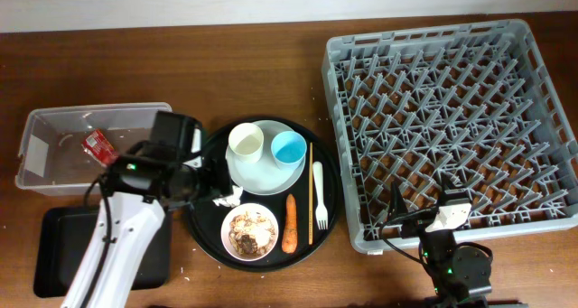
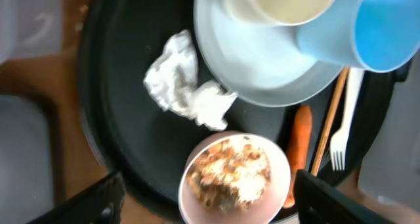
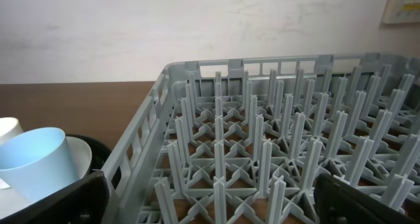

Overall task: Sort waste into correct bins and load items into the dishwasher rack
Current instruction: 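Reach the left gripper to the crumpled tissue and grasp it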

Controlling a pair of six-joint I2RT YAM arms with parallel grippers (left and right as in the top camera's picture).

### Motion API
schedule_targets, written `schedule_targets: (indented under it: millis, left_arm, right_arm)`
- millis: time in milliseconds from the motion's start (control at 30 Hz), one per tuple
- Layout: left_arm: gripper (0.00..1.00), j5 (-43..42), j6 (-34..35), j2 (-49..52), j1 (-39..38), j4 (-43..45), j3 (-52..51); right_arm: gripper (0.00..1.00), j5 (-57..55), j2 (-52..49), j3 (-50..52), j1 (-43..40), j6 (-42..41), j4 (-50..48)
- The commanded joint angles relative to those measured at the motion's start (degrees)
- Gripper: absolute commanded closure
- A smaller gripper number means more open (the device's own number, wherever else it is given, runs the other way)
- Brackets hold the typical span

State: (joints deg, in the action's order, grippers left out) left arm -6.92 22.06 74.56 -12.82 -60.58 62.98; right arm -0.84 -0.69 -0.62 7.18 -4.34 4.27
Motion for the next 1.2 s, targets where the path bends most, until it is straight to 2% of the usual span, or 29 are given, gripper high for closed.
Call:
schedule_targets:
  millis: [0,133,500,933,1033,1167]
  left_arm:
    - [0.21,-0.1,-0.9,0.0,-3.6,4.3,-3.6]
    - [0.22,2.9,-0.3,0.1,-5.6,8.1,-6.2]
    - [0.28,3.4,-0.3,1.3,-5.6,14.2,-10.6]
    - [0.34,3.7,-0.2,15.2,-5.6,19.3,-10.6]
    - [0.42,3.7,-0.2,16.5,-5.6,19.6,-10.6]
    - [0.44,3.7,-0.2,16.6,-5.6,19.8,-10.6]
  right_arm:
    - [0.01,-0.3,0.4,0.3,0.3,-0.2,0.3]
    - [0.01,-0.3,0.4,0.3,0.3,-0.2,0.3]
    - [0.01,-0.3,0.4,0.3,0.3,-0.2,0.3]
    - [0.01,-0.3,0.4,0.3,0.3,-0.2,0.3]
    - [0.02,-0.3,0.4,0.3,0.3,-0.2,0.3]
    - [0.01,-0.3,0.4,0.3,0.3,-0.2,0.3]
